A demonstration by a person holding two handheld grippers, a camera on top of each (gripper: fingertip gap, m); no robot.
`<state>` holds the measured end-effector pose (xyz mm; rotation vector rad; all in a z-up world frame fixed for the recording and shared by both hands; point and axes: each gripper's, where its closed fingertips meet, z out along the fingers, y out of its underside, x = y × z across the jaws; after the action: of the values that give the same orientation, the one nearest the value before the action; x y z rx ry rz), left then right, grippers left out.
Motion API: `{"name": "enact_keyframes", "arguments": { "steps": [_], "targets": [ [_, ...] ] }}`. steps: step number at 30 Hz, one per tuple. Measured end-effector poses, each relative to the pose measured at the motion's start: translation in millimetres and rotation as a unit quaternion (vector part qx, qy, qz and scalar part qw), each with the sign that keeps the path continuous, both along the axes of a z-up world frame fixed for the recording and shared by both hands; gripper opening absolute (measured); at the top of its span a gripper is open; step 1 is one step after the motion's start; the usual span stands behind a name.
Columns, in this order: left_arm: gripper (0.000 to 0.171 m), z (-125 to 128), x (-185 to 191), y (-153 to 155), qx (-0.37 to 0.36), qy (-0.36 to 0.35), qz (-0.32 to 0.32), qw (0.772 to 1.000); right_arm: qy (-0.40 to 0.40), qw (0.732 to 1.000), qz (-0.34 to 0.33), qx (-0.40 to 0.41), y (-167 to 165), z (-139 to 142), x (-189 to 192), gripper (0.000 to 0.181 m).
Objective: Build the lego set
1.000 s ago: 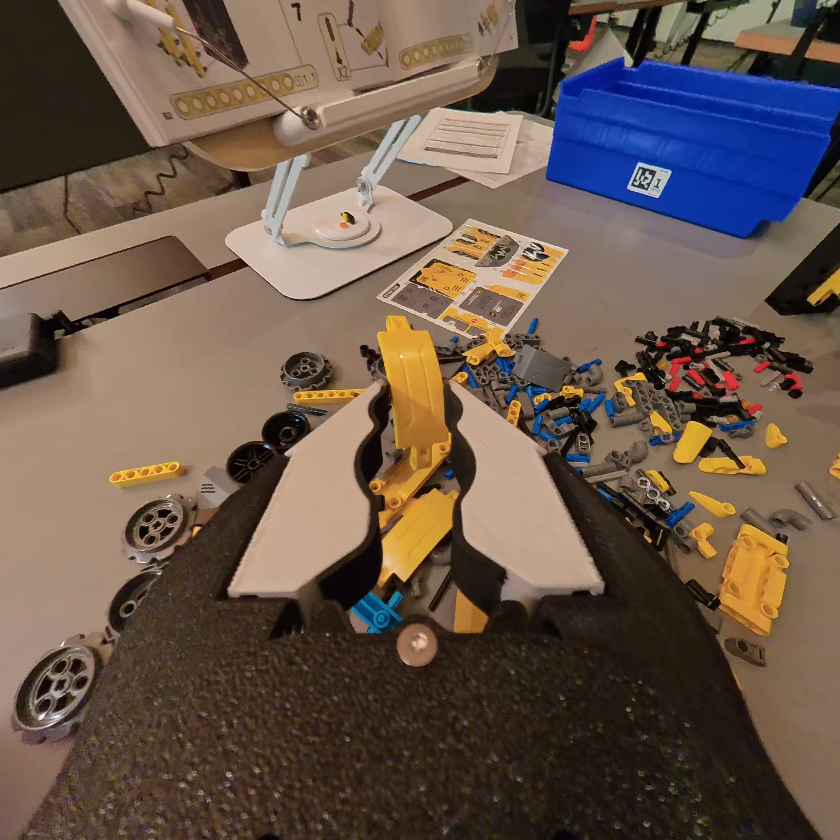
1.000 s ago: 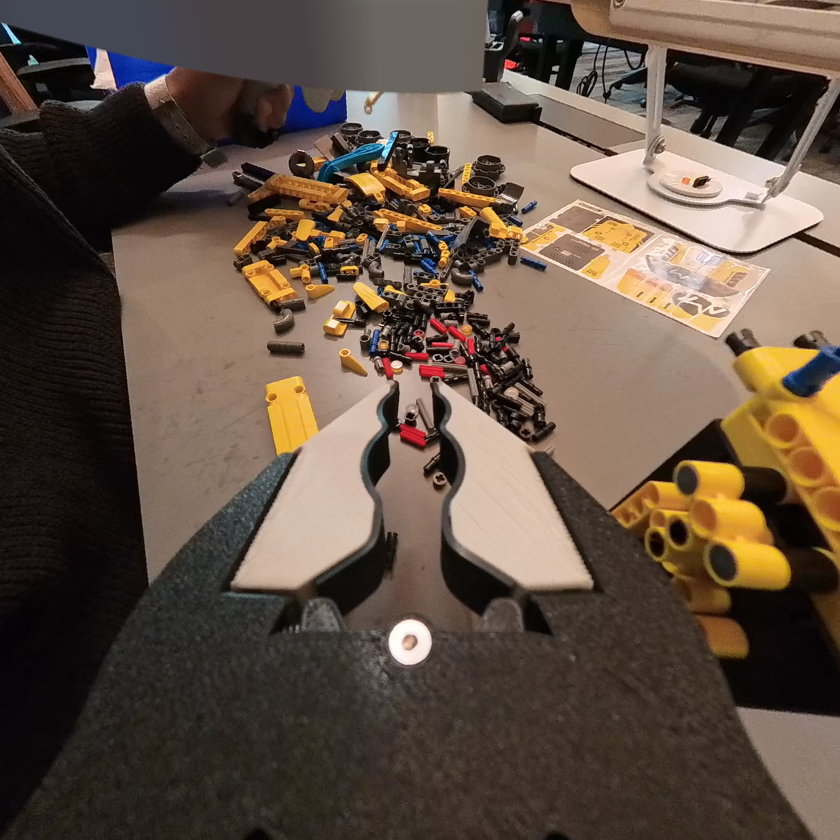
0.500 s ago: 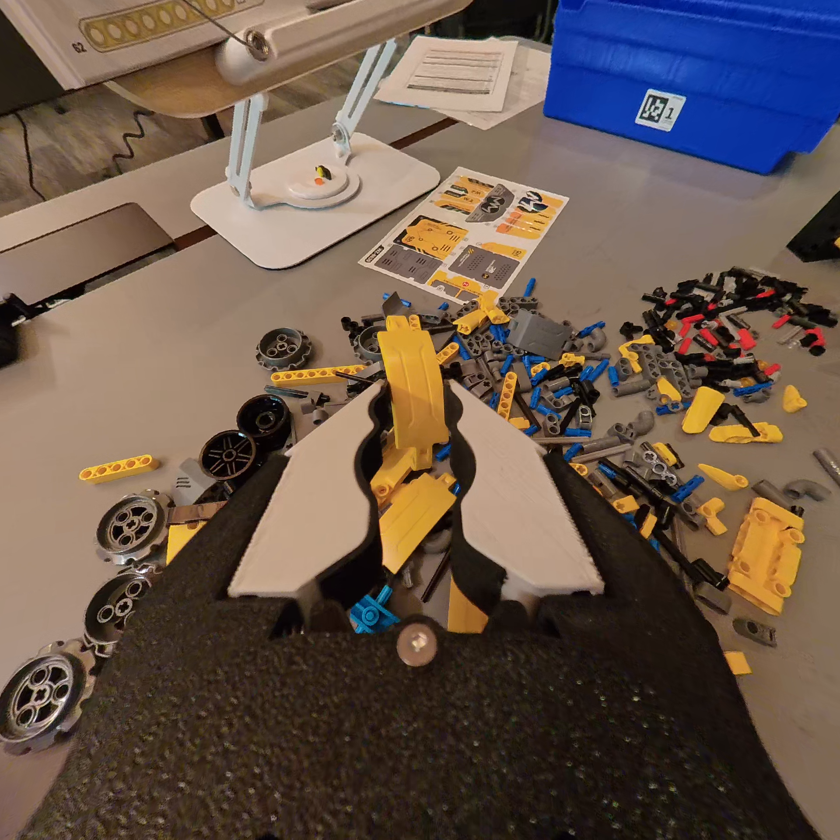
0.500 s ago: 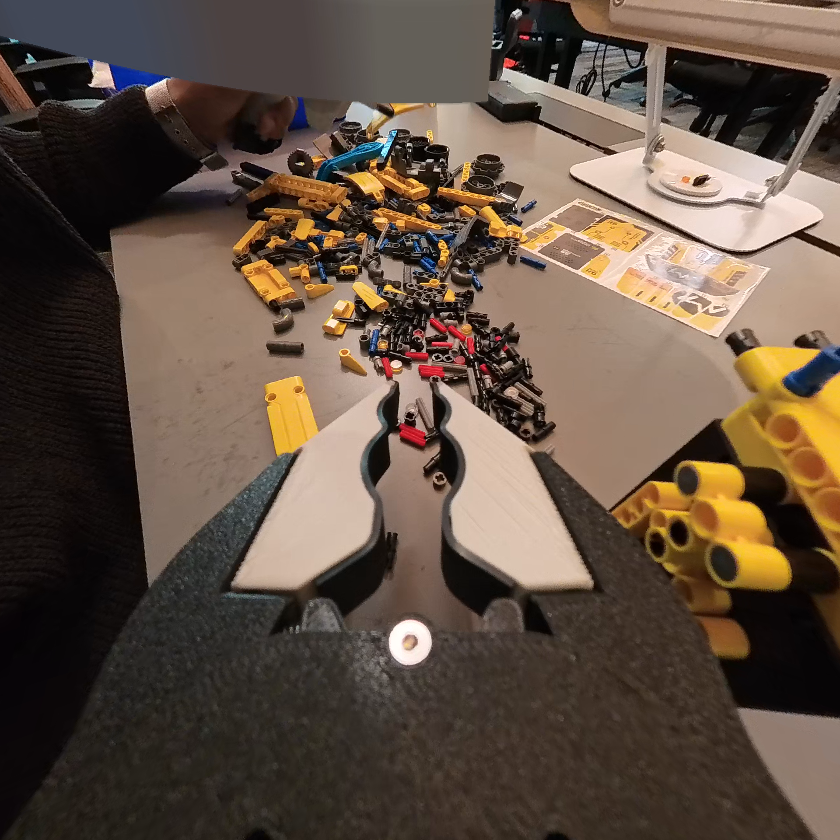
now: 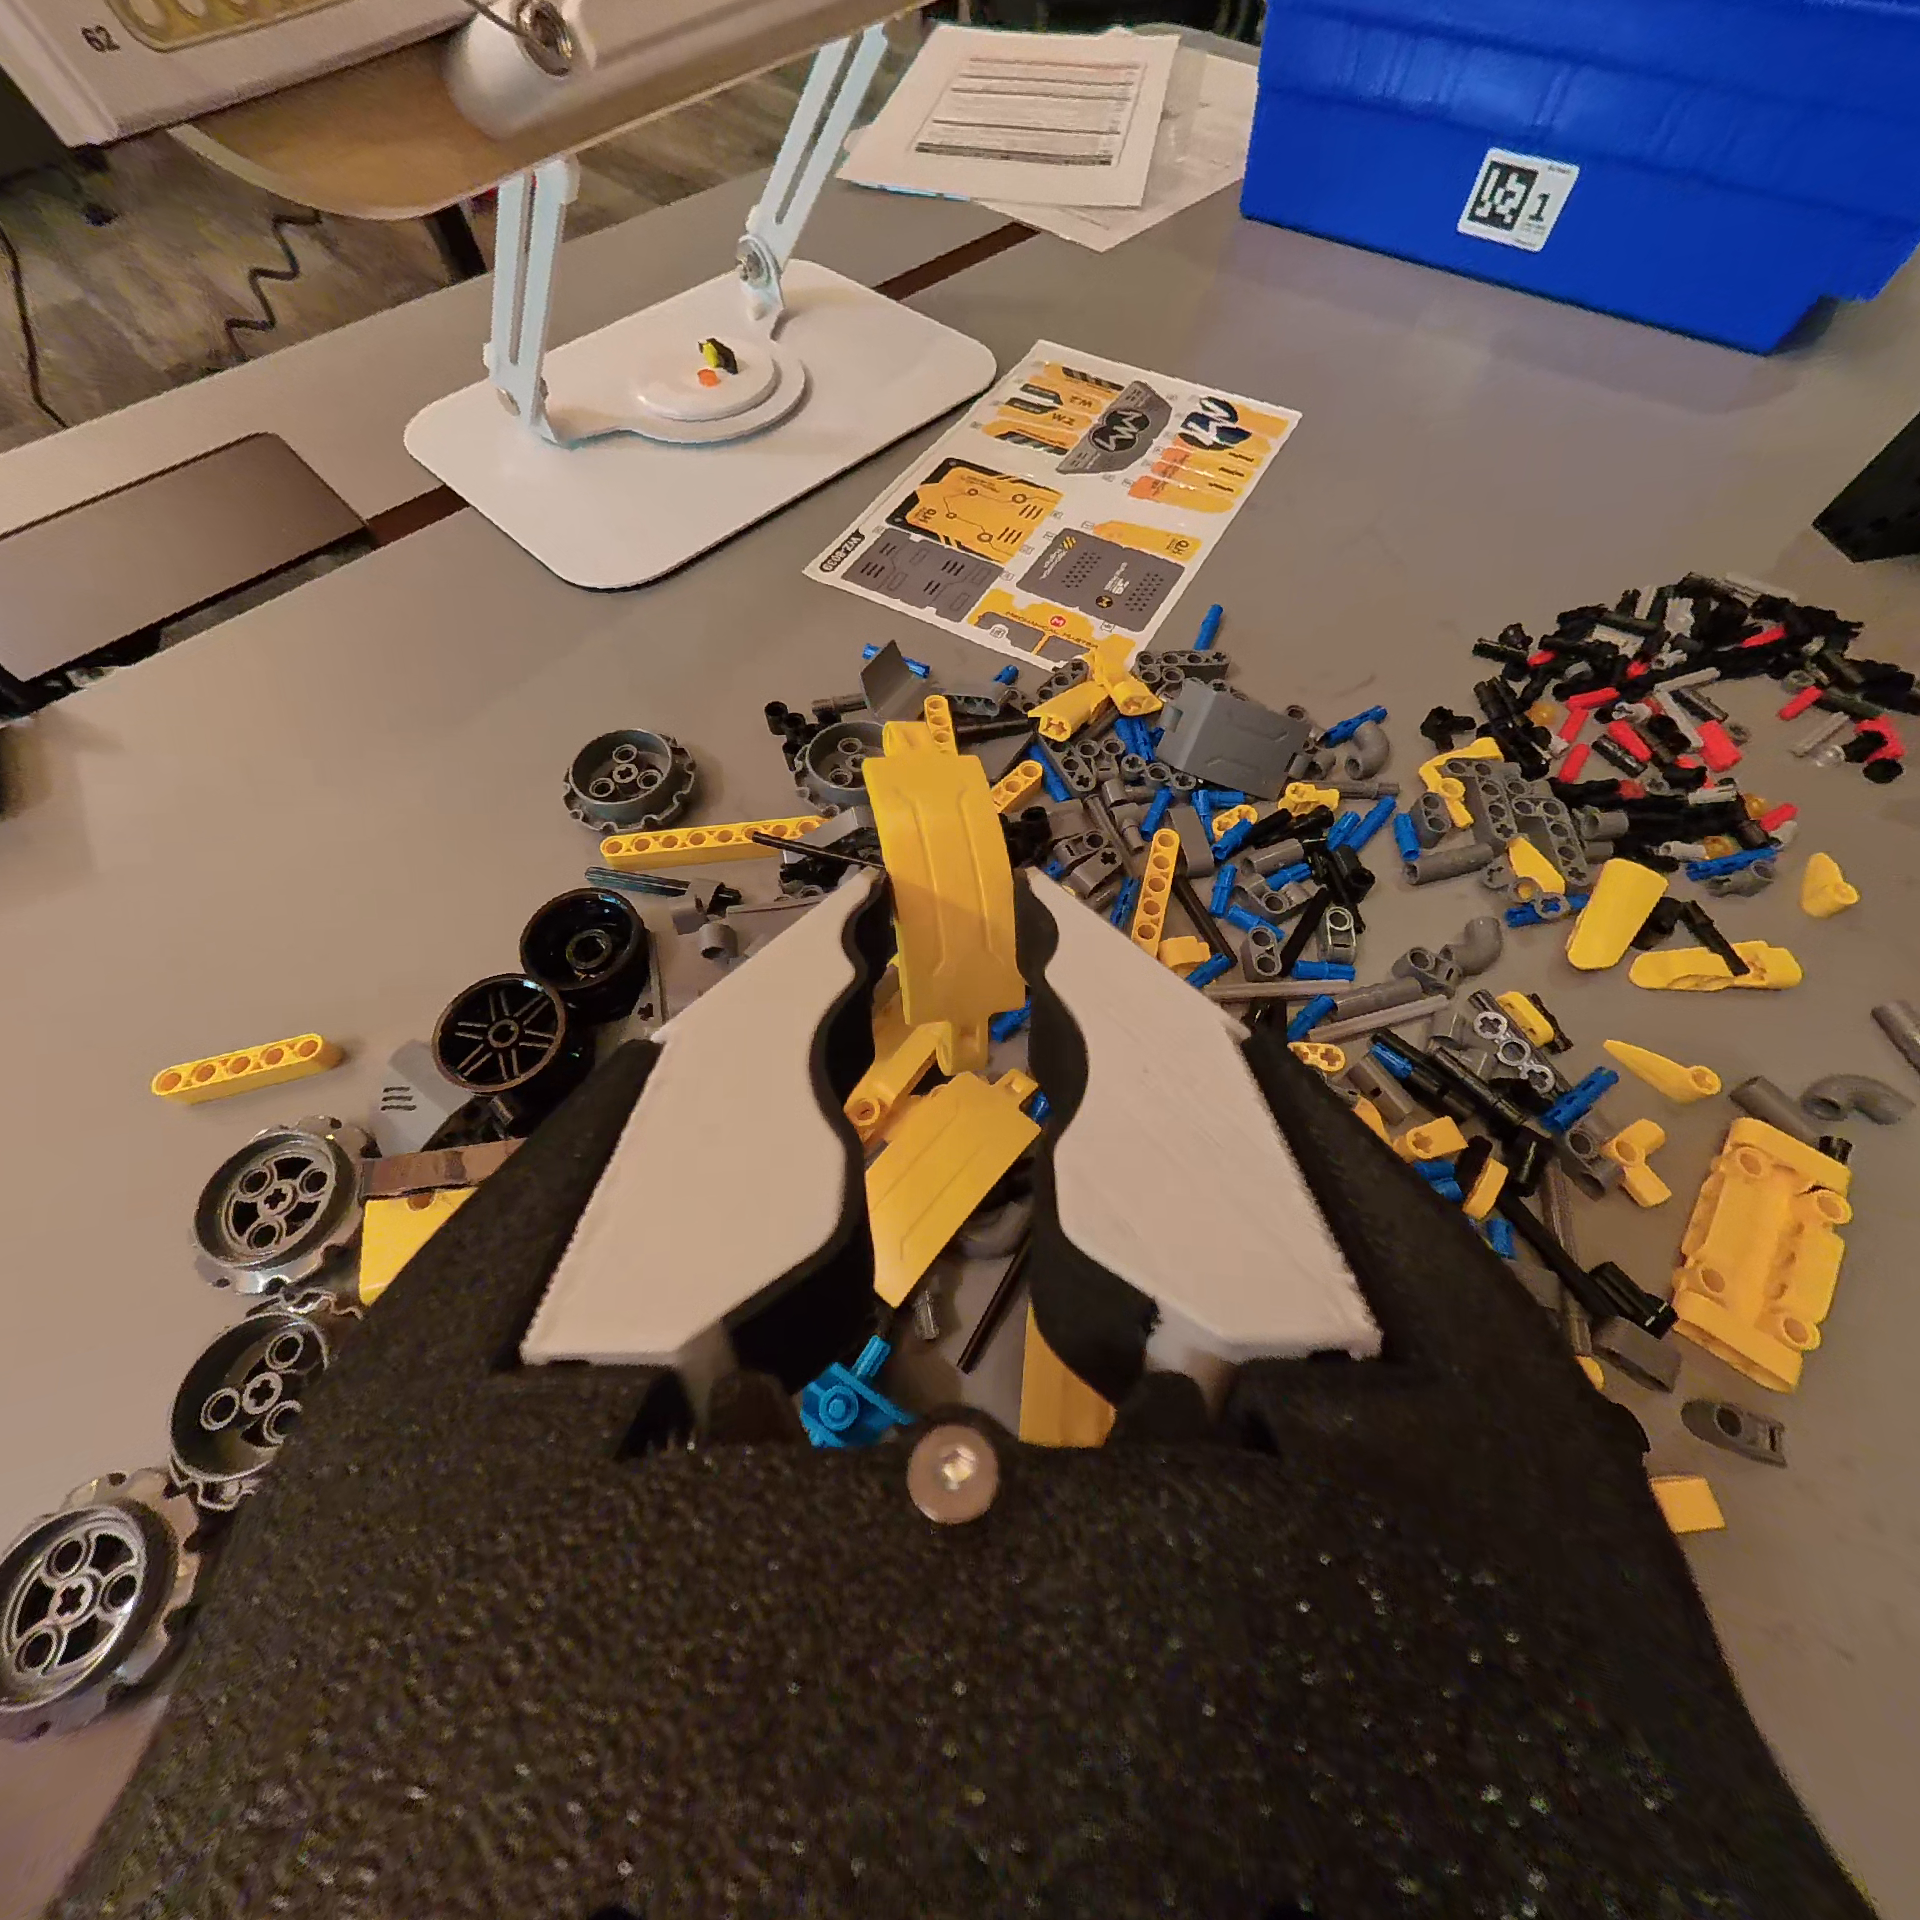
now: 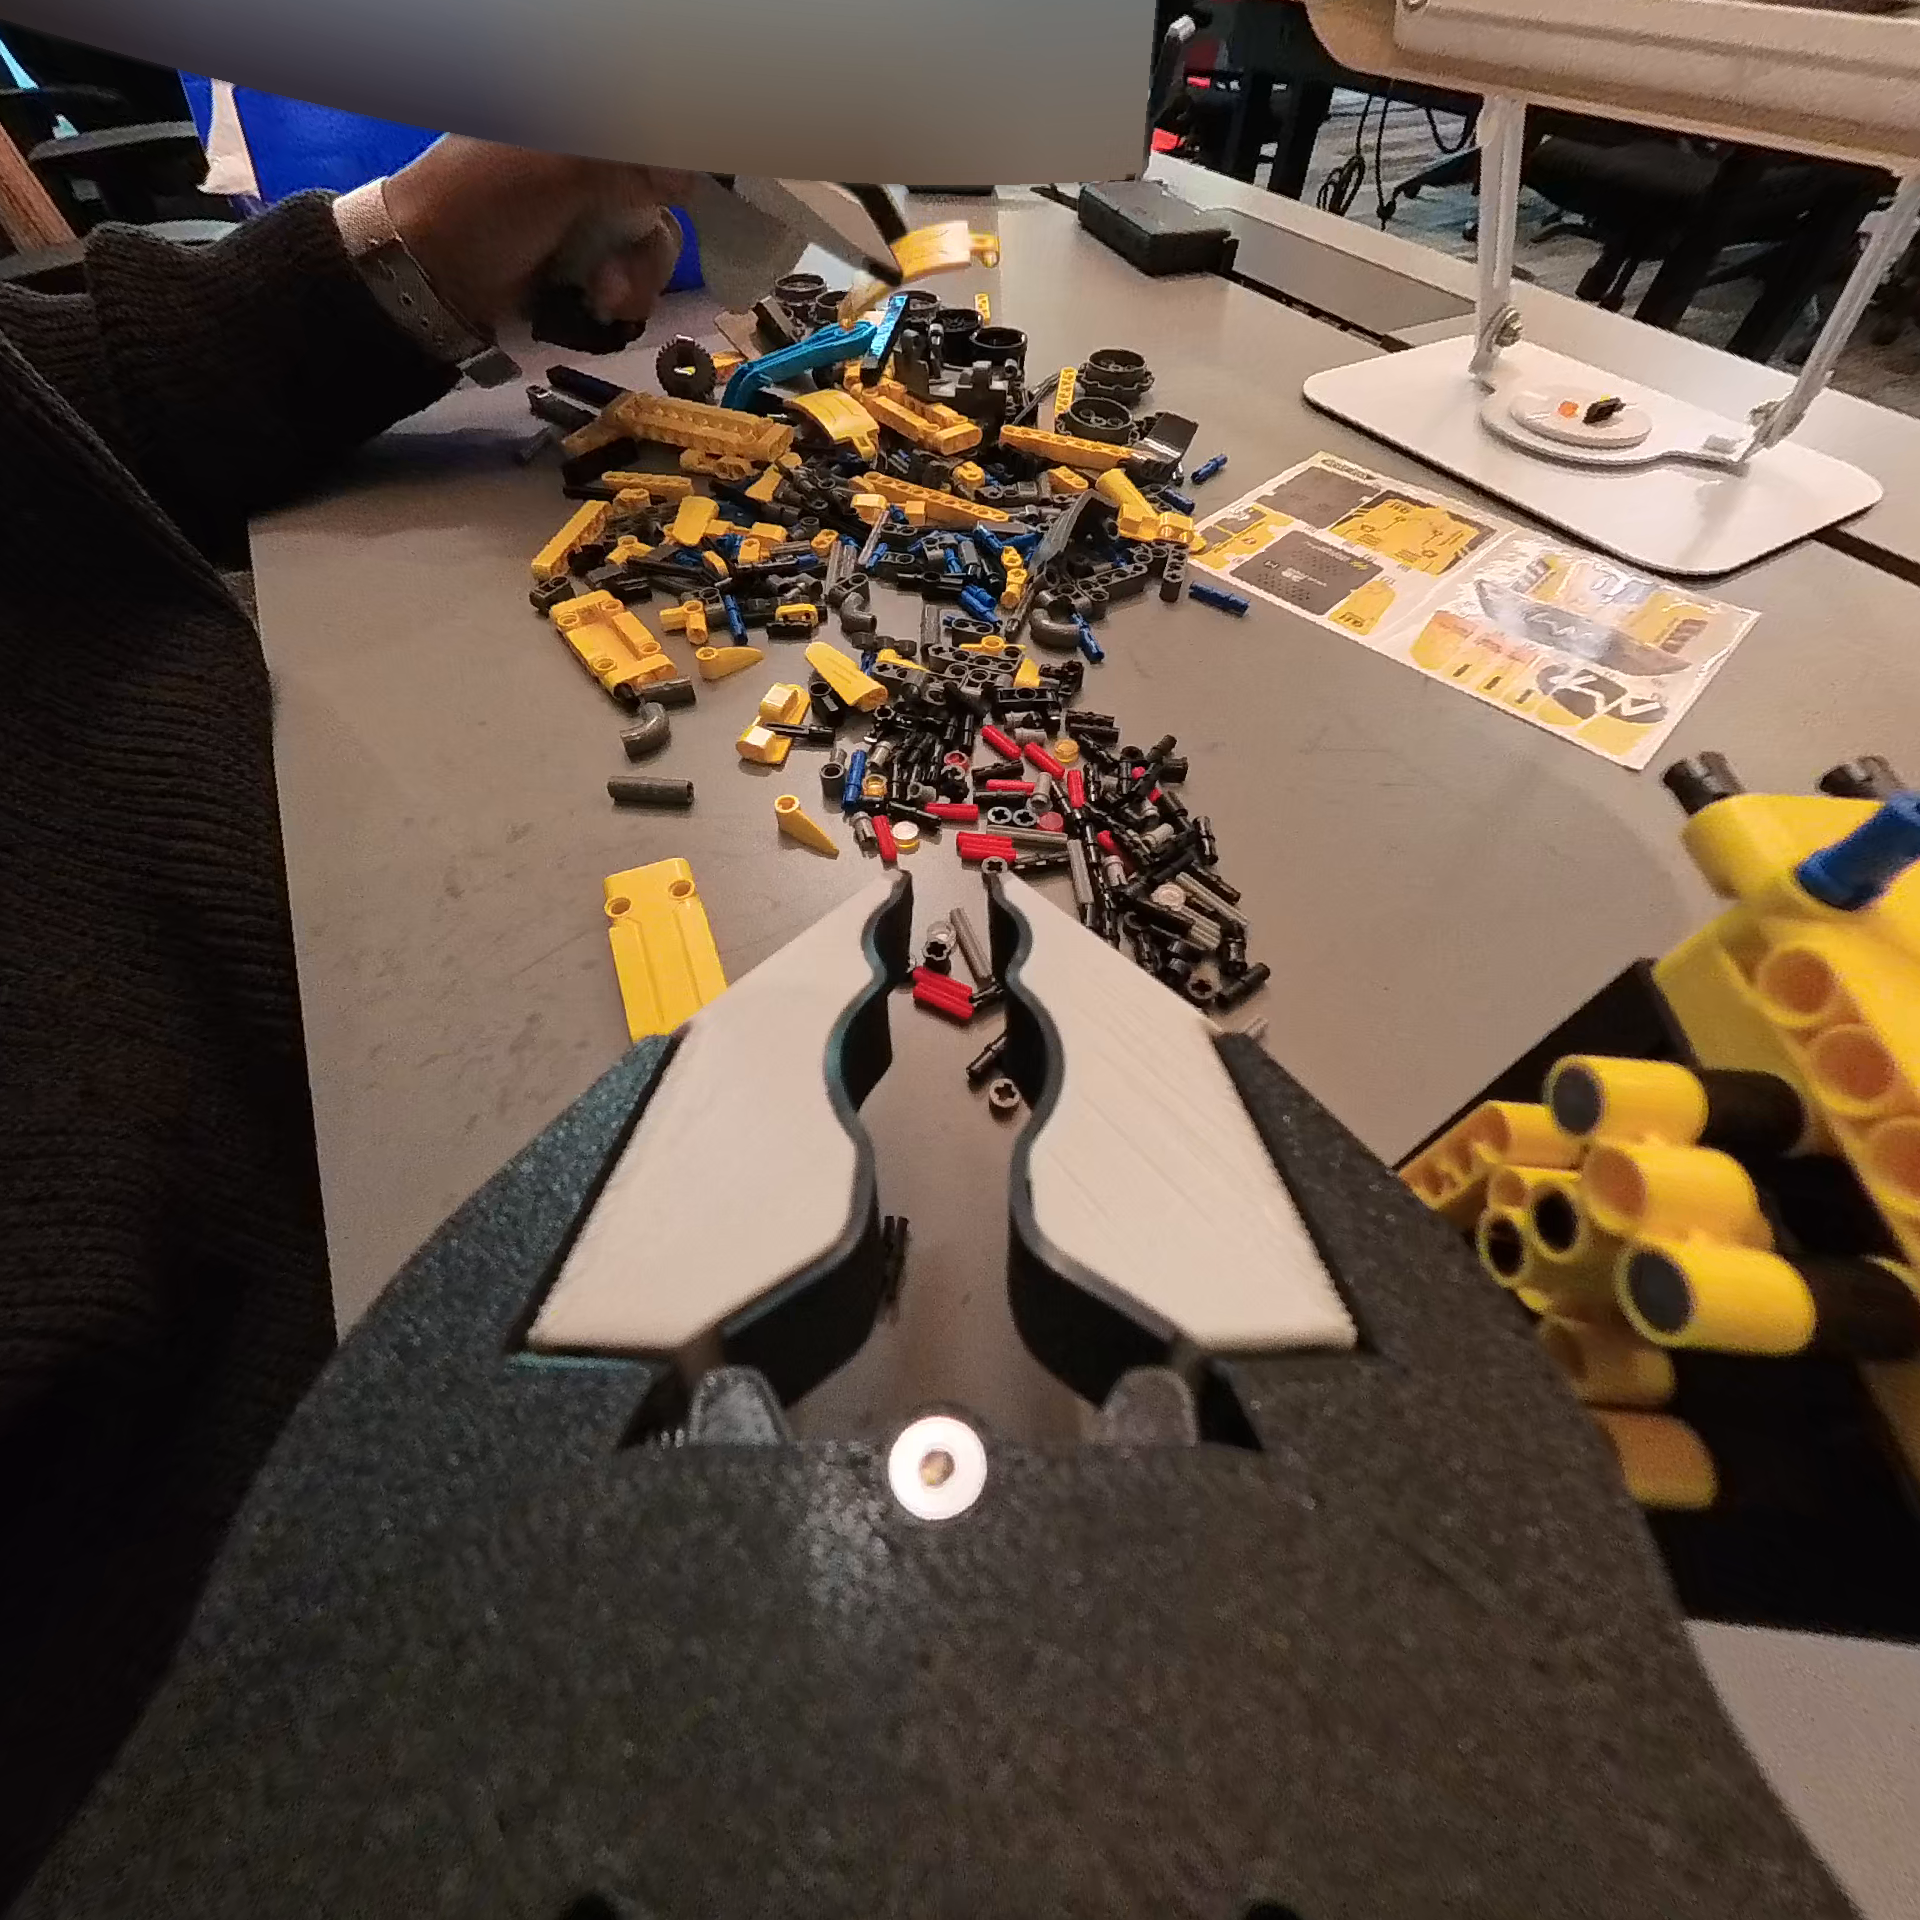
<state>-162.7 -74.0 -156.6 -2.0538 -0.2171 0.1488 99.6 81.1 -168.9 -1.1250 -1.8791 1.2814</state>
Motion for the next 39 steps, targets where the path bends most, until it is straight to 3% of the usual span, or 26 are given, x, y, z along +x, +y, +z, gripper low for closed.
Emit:
{"name": "enact_keyframes", "arguments": {
  "steps": [39],
  "targets": [
    [0.023,-4.7,0.6,1.0,-0.015,0.011,-0.002,1.0,-0.001,1.0,0.003,0.007,-1.3,-1.2,0.3,0.014]
  ]
}}
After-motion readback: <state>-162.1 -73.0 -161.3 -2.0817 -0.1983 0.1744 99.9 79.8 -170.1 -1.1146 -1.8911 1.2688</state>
